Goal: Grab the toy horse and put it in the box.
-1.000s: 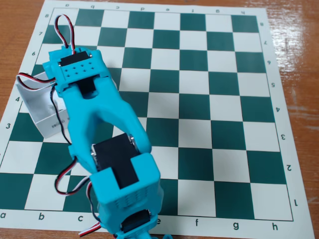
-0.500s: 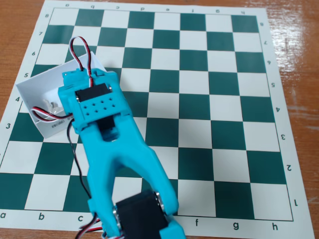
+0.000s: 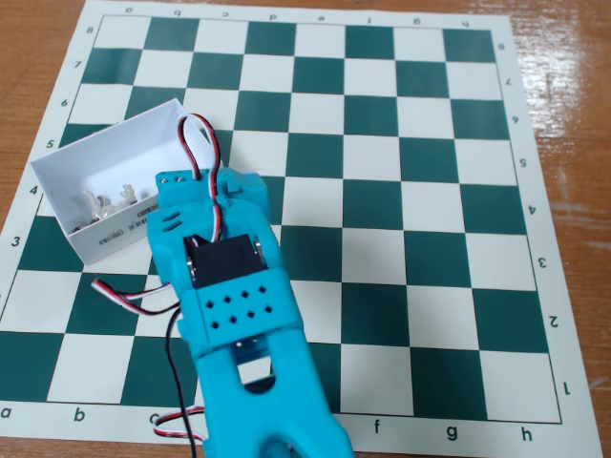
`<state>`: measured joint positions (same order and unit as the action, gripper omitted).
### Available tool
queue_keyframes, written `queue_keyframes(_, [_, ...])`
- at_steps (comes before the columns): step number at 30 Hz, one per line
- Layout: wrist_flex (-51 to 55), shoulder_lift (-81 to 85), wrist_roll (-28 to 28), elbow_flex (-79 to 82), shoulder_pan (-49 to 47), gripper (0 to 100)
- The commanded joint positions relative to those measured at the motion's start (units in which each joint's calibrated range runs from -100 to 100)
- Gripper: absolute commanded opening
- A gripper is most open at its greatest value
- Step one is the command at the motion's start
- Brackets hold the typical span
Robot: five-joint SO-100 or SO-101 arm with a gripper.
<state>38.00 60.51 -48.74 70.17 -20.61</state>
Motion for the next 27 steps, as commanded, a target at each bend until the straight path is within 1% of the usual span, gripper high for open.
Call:
queue_keyframes(1, [4.9, 7.9, 0.1, 1.9, 0.9, 0])
queue_keyframes(9, [14.9, 24.6, -0.2, 11.1, 4.5, 0])
queue_keyframes(21, [19.7, 39.2, -0.9, 25.2, 17.0, 0])
queue_keyframes(27, [20.2, 39.5, -1.1, 29.6, 22.8, 0])
